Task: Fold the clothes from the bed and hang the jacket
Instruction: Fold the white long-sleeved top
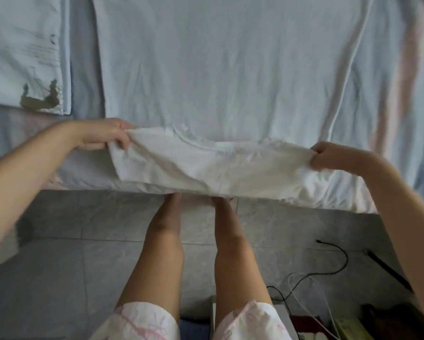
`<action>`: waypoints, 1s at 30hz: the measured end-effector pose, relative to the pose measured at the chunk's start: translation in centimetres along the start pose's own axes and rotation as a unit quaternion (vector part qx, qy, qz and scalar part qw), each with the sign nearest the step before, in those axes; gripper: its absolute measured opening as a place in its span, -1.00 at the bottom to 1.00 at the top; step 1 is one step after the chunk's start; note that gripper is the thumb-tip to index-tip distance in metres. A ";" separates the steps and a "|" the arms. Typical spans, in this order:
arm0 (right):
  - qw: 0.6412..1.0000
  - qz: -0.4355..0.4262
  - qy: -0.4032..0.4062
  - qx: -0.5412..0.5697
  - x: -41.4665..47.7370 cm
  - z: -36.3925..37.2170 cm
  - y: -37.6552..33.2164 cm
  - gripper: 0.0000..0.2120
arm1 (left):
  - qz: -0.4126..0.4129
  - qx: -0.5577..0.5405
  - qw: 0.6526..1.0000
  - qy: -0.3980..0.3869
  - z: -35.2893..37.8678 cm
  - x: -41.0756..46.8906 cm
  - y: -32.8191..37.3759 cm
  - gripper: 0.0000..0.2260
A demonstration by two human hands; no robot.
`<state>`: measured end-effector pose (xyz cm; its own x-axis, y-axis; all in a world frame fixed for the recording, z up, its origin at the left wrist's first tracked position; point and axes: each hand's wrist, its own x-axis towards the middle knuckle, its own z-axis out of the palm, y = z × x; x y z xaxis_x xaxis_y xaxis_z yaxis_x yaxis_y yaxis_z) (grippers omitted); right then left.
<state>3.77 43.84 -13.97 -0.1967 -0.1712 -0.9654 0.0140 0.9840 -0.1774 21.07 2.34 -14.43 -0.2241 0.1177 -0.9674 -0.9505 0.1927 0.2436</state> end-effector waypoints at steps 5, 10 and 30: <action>0.953 -0.038 0.241 0.179 3.8 -9.2 -2.7 -0.84 | 0.140 -0.133 0.966 0.171 -6.3 2.4 7.8 -0.63; 0.877 -0.051 0.422 0.224 9.4 -16.8 -6.4 -0.69 | 0.233 -0.139 0.924 0.268 -10.3 6.7 14.3 -0.70; 0.835 -0.112 0.530 0.090 14.3 -20.9 -10.2 -0.80 | 0.294 -0.118 0.790 0.525 -13.0 13.9 17.8 -0.83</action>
<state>-19.69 32.39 -22.00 -0.9710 -0.1170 -0.2085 -0.0110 0.8930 -0.4500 -1.78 -5.27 -24.46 -0.5787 -0.7774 -0.2465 -0.6021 0.2034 0.7721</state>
